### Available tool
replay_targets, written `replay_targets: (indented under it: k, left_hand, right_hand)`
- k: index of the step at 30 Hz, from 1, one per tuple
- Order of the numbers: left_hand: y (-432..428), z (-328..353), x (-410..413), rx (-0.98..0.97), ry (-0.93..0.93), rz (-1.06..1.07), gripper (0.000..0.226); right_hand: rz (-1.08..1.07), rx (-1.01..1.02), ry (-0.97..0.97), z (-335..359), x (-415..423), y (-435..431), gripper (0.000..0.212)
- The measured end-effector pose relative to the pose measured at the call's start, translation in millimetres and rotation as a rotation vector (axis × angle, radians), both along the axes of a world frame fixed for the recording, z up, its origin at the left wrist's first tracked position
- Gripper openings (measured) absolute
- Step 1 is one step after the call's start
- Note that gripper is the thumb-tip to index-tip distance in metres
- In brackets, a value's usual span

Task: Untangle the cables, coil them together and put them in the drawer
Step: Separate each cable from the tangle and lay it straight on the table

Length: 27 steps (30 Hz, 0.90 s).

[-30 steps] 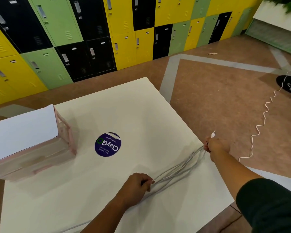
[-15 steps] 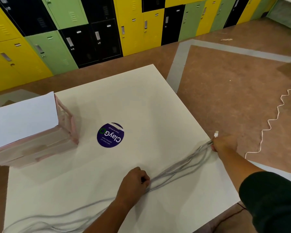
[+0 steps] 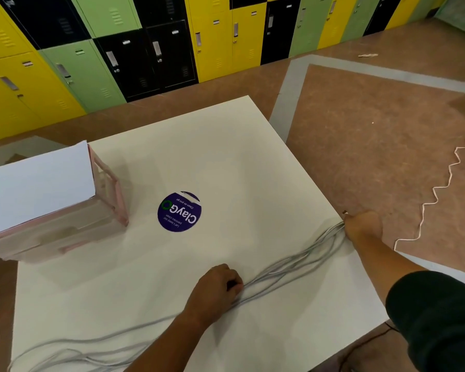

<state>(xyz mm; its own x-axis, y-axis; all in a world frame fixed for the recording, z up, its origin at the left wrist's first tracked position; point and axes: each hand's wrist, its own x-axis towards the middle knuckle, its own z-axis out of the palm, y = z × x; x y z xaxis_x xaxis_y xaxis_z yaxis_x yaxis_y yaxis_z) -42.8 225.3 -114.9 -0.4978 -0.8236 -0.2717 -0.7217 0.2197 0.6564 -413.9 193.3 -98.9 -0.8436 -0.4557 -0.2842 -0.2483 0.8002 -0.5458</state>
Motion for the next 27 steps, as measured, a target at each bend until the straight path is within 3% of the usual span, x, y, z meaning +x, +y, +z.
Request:
replay_targets:
  k: [5,11,15,21,23,27]
  left_hand:
    - [1.5,0.3,13.0,-0.014,0.048,-0.009,0.020]
    - [8.2,4.1,39.9,-0.047,0.051,0.060,0.024]
    - [13.5,7.0,58.6,-0.041,0.013,0.055,0.039]
    - [23.8,6.2,84.8,-0.070,-0.123,-0.096,0.082]
    - [28.3,2.7,95.3,-0.115,-0.161,-0.129,0.080]
    - [32.2,-1.9,111.2,-0.199,-0.135,-0.059,0.042]
  right_hand:
    - [0.037,-0.006,0.049,6.0,11.6,7.7,0.030]
    - [0.211,-0.004,0.287,21.2,55.1,11.2,0.027]
    - [0.656,-0.267,0.284,14.7,101.8,8.0,0.007]
    - [1.209,-0.199,0.062,3.2,191.3,17.4,0.008]
    - [1.359,-0.125,0.014,1.7,218.4,24.4,0.019]
    - [1.545,-0.019,0.050,1.4,253.6,40.1,0.045]
